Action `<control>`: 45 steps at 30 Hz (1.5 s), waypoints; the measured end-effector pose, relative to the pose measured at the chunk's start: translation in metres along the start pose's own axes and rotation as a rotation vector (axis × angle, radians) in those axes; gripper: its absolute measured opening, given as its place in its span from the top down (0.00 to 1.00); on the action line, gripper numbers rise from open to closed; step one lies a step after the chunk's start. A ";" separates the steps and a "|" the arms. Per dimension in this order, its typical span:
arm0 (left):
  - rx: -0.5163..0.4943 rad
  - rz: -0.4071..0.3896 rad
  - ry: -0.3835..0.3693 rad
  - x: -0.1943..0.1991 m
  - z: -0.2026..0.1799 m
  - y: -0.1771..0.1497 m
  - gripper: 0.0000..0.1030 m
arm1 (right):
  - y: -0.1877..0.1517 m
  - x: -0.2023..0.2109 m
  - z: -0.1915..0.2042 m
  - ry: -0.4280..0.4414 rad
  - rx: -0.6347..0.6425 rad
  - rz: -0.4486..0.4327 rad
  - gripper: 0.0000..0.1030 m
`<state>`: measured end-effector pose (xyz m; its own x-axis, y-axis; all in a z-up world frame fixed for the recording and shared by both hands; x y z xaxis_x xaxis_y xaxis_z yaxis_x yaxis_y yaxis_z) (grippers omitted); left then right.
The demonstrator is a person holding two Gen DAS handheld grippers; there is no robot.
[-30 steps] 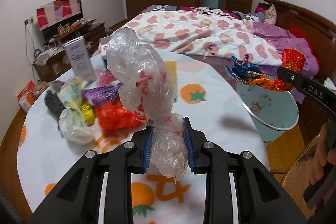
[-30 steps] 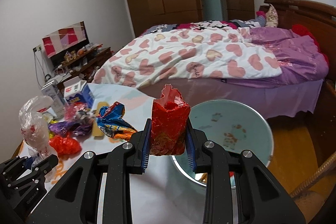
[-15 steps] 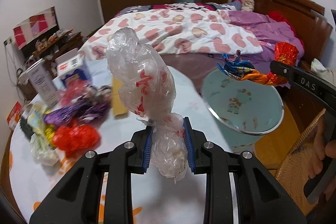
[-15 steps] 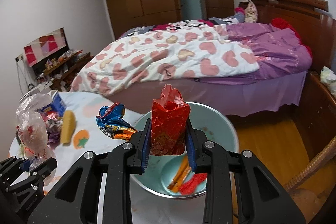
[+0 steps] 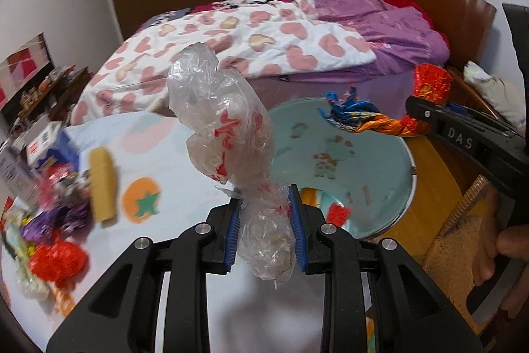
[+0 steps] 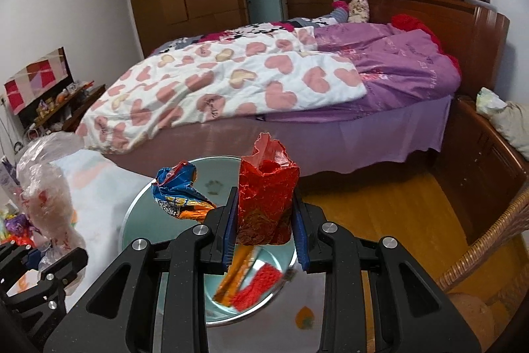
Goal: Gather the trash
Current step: 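Move plastic bag and red wrapper over the bin and release both, then return both tools to the table above the remaining trash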
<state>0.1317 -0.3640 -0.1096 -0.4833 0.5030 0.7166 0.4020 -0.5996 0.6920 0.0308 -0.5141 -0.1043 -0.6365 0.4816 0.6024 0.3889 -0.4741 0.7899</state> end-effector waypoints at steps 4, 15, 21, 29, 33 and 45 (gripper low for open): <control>-0.020 0.029 -0.028 -0.018 -0.016 0.005 0.73 | -0.002 -0.009 -0.010 -0.032 0.004 0.010 0.71; -0.015 0.110 -0.073 -0.059 -0.030 0.007 0.73 | -0.006 -0.034 -0.019 -0.071 0.025 0.053 0.70; -0.018 0.129 -0.079 -0.066 -0.033 0.006 0.69 | -0.007 -0.045 -0.014 -0.058 0.048 0.083 0.65; 0.005 0.095 -0.054 -0.053 -0.023 0.009 0.38 | 0.000 -0.032 -0.016 -0.045 0.020 0.042 0.51; 0.022 0.072 -0.014 -0.043 -0.015 0.009 0.23 | 0.006 -0.017 -0.016 -0.044 0.000 -0.005 0.40; 0.115 0.013 0.107 0.002 0.030 -0.001 0.09 | 0.003 0.013 0.017 -0.003 0.027 -0.057 0.26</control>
Point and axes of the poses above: each gripper's, at about its wrist camera, not at the fingertips, and x roughly against the way its jaws point, z to its left, y to its top, the point moved 1 cm from there along -x, roughly the way its jaws point, and after that the axes turned 1 degree about y, right-handed, at the moved point
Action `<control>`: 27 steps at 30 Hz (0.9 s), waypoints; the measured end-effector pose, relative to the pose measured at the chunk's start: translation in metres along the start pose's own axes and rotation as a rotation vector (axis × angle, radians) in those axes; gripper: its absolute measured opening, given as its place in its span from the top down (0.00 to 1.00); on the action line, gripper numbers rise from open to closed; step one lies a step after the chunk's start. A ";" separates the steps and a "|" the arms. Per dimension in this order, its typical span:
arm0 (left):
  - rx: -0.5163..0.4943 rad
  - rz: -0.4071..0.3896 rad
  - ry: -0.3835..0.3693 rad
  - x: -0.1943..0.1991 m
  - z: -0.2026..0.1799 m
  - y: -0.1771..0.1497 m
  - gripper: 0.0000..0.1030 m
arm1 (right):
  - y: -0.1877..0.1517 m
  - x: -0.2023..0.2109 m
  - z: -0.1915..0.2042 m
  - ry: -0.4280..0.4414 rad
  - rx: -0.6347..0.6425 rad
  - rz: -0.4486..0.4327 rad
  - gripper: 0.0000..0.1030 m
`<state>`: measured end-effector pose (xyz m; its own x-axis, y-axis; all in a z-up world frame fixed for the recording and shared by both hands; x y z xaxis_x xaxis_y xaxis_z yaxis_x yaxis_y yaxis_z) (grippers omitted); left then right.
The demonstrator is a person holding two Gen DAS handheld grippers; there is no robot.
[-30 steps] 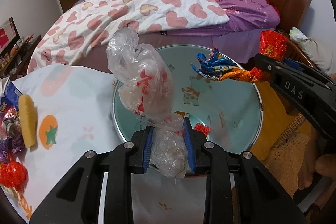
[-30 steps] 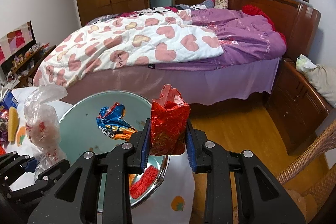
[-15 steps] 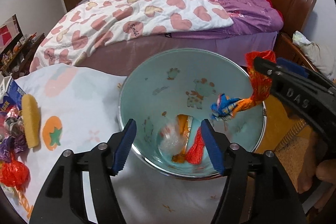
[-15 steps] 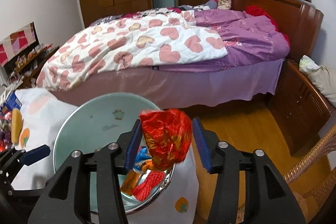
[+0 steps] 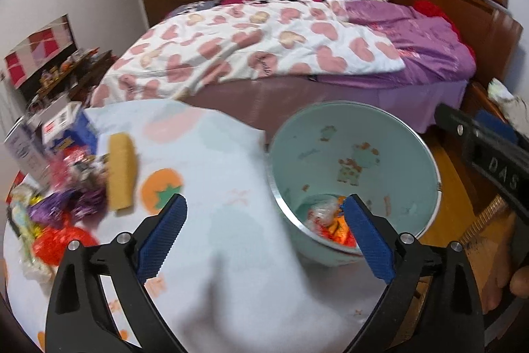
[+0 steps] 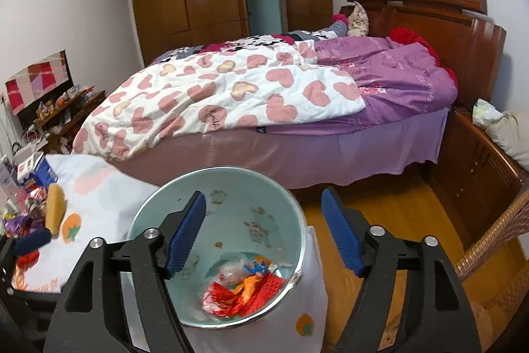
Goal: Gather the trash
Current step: 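Return both tools to the table above the remaining trash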
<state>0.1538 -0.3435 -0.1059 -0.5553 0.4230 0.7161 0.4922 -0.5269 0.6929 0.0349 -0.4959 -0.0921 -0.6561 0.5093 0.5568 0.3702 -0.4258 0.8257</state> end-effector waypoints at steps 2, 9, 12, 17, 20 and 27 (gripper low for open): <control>0.024 0.001 0.024 0.006 0.014 -0.004 0.08 | -0.003 0.004 0.012 0.013 0.016 -0.003 0.25; 0.100 0.003 0.124 0.022 0.062 -0.023 0.06 | -0.008 0.012 0.054 0.091 0.042 0.008 0.24; 0.145 0.013 0.160 0.028 0.086 -0.034 0.06 | -0.012 0.016 0.076 0.126 0.070 0.014 0.24; 0.234 0.043 0.197 0.033 0.126 -0.051 0.06 | -0.018 0.018 0.109 0.173 0.094 0.031 0.24; 0.269 0.052 0.220 0.035 0.144 -0.059 0.06 | -0.021 0.021 0.127 0.192 0.117 0.033 0.24; 0.335 0.078 0.281 0.044 0.192 -0.090 0.06 | -0.028 0.023 0.162 0.232 0.165 0.047 0.24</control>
Point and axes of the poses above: each gripper's, at about its wrist camera, not at the fingertips, and x roughly against the way its jaws point, z to its left, y to its top, the point moved 1 cm from there along -x, roughly the way its jaws point, and after that the axes turned 1 degree about y, right-handed, at the moved point
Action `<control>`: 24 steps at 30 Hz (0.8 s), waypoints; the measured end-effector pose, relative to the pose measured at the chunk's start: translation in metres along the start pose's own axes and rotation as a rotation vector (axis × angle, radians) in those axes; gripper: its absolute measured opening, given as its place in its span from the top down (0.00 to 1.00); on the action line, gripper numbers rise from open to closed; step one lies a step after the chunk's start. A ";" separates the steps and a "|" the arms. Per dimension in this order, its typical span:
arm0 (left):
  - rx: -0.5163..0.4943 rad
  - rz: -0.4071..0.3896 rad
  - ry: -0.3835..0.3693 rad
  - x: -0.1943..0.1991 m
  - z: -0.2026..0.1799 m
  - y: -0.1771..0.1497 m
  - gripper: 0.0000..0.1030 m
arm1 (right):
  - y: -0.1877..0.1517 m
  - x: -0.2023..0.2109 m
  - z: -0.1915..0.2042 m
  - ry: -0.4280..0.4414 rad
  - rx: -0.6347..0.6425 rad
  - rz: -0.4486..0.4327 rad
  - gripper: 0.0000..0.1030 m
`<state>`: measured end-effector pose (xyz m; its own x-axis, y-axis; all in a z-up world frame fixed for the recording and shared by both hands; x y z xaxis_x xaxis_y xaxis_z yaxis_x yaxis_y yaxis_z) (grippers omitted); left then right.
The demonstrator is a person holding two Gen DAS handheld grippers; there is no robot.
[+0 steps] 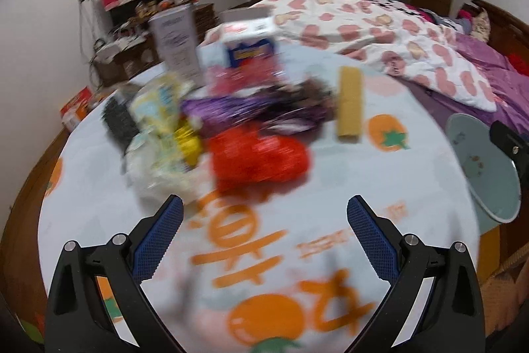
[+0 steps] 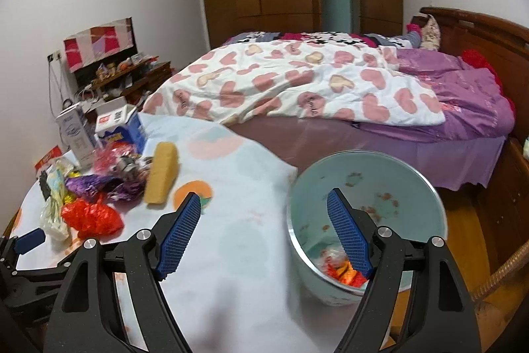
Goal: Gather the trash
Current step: 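Return both tools to the table above the remaining trash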
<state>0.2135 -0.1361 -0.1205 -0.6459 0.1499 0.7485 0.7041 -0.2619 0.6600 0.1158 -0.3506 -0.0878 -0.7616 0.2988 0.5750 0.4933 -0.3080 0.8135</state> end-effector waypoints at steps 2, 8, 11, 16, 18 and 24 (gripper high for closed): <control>0.035 0.010 0.014 -0.002 0.020 -0.005 0.06 | -0.001 -0.003 0.010 0.016 0.009 0.009 0.24; 0.154 0.041 0.080 -0.008 0.081 -0.019 0.06 | -0.005 -0.014 0.042 0.062 0.050 0.036 0.24; 0.199 0.036 0.103 -0.009 0.100 -0.016 0.06 | -0.005 -0.020 0.055 0.082 0.068 0.046 0.25; 0.234 0.006 0.095 -0.009 0.112 -0.006 0.07 | -0.002 -0.029 0.071 0.102 0.085 0.058 0.25; 0.230 -0.001 0.087 -0.012 0.108 0.003 0.08 | 0.000 -0.035 0.077 0.106 0.091 0.065 0.26; 0.238 0.022 0.079 -0.037 0.097 0.021 0.15 | 0.008 -0.060 0.086 0.092 0.087 0.103 0.30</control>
Point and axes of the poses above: each gripper's, at about its wrist camera, not at the fingertips, and x roughly against the way its jaws point, z to its left, y to its top, the point moved 1 cm from there along -x, roughly the way its jaws point, and after that the axes turned 1 degree about y, right-handed, at the moved point
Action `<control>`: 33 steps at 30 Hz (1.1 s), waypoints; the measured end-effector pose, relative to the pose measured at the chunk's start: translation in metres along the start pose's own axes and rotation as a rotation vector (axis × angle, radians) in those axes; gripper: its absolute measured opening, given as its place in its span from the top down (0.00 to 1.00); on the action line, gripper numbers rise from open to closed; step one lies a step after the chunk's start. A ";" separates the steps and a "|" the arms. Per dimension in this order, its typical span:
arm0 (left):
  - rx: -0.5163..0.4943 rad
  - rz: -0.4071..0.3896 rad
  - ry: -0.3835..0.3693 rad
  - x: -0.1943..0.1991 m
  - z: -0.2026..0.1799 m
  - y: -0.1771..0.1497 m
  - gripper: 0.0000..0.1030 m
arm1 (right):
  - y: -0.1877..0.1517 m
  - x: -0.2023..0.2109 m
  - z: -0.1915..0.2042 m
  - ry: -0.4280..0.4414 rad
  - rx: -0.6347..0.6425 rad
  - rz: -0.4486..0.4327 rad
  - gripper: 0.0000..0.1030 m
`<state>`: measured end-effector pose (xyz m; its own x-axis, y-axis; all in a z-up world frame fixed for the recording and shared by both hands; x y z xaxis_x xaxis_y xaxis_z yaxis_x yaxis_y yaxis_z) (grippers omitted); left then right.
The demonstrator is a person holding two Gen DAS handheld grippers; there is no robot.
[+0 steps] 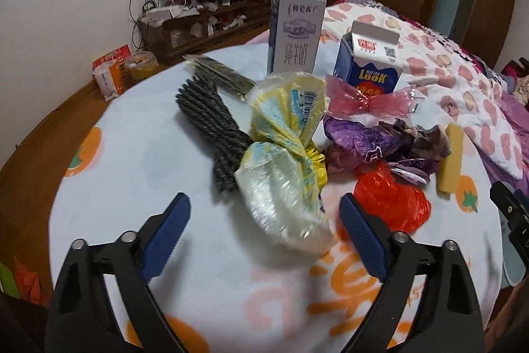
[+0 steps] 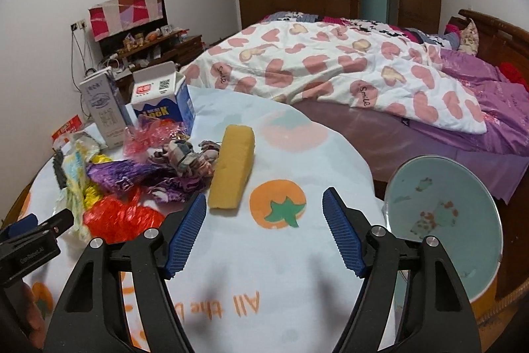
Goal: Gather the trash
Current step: 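Return both tools to the table above the remaining trash, then grasp the yellow-blue plastic bag with left tool while right tool grasps yellow sponge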
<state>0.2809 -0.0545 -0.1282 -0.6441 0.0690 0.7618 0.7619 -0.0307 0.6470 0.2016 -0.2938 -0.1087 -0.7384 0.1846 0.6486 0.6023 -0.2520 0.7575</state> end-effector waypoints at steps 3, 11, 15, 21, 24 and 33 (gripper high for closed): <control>0.004 0.020 0.007 -0.011 -0.005 0.002 0.16 | 0.006 -0.014 0.003 0.003 -0.006 0.018 0.30; 0.008 0.060 0.021 -0.033 -0.005 0.001 0.25 | 0.014 -0.061 0.017 -0.012 0.007 0.096 0.34; 0.022 0.083 0.006 -0.041 -0.003 -0.002 0.28 | 0.015 -0.080 0.020 0.005 -0.005 0.144 0.45; 0.005 0.056 0.016 -0.041 -0.005 -0.005 0.50 | 0.014 -0.092 0.018 0.055 -0.026 0.188 0.70; 0.008 0.056 -0.014 -0.038 -0.008 -0.005 0.65 | 0.013 -0.087 0.018 0.061 -0.019 0.181 0.72; -0.010 -0.023 -0.021 -0.002 -0.012 -0.005 0.69 | 0.013 -0.039 0.009 0.047 -0.002 0.087 0.72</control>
<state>0.2776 -0.0662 -0.1329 -0.6601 0.0905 0.7457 0.7459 -0.0383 0.6650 0.2414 -0.2954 -0.1235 -0.6966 0.1175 0.7078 0.6642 -0.2672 0.6981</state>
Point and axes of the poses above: each gripper's, at about its wrist camera, not at the fingertips, and x roughly against the way its jaws point, z to its left, y to its top, the point moved 1 cm from there along -x, roughly the way its jaws point, and after that the axes turned 1 degree about y, right-handed, at the moved point
